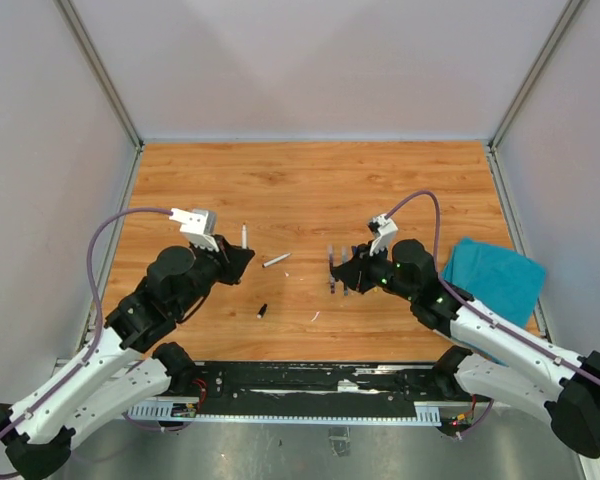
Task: Insert the pens into the pen caps
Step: Insert the pen cap onto the pen.
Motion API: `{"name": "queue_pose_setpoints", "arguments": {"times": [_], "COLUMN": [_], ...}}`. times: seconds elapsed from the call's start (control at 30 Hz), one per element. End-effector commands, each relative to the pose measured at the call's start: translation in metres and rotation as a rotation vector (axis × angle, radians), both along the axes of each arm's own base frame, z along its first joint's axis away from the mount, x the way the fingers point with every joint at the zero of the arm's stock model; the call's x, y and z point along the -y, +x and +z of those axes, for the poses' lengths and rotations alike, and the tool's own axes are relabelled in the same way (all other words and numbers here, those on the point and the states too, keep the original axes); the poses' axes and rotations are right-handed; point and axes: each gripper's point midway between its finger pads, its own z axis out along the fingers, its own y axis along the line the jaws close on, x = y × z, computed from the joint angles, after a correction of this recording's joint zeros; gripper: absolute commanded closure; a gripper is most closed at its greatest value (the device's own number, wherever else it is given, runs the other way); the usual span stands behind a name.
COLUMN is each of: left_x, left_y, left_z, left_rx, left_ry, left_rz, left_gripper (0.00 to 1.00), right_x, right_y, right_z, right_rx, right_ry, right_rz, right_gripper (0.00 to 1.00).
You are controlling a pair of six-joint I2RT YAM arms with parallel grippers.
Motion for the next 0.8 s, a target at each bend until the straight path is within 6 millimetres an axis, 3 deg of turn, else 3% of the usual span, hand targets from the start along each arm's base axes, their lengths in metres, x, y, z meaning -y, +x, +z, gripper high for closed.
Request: {"name": "queue_pose_setpoints", "arguments": {"times": [0.0,0.37,0.5,0.77], "left_x": [0.034,0.099,0.122,0.147], "left_y": [-0.007,-0.036,-0.046,-0.064], "left_z": [0.001,-0.018,-0.016,-0.002], "left_rx": [0.006,-0.011,0.006,0.069], "left_ry": [-0.103,-0.158,-0.187,-0.222], "left_rz": [-0.137,-0.269,-0.347,-0.508], "left_gripper": [0.99,0.99,1.0,0.99], "right_x": [-0.006,0.02,0.032,0.046], "right_y": [0.006,0.009,0.012,0.013], "right_z": [0.037,0.086,0.106,0.138], "right_rx": [0.078,0.191,0.23,0.233], "right_ry": [0.107,0.191,0.279,0.541], "right_rz": [0.002,-0.124,-0.205,-0.309], "right_gripper": [0.99,0.99,1.0,1.0]}}
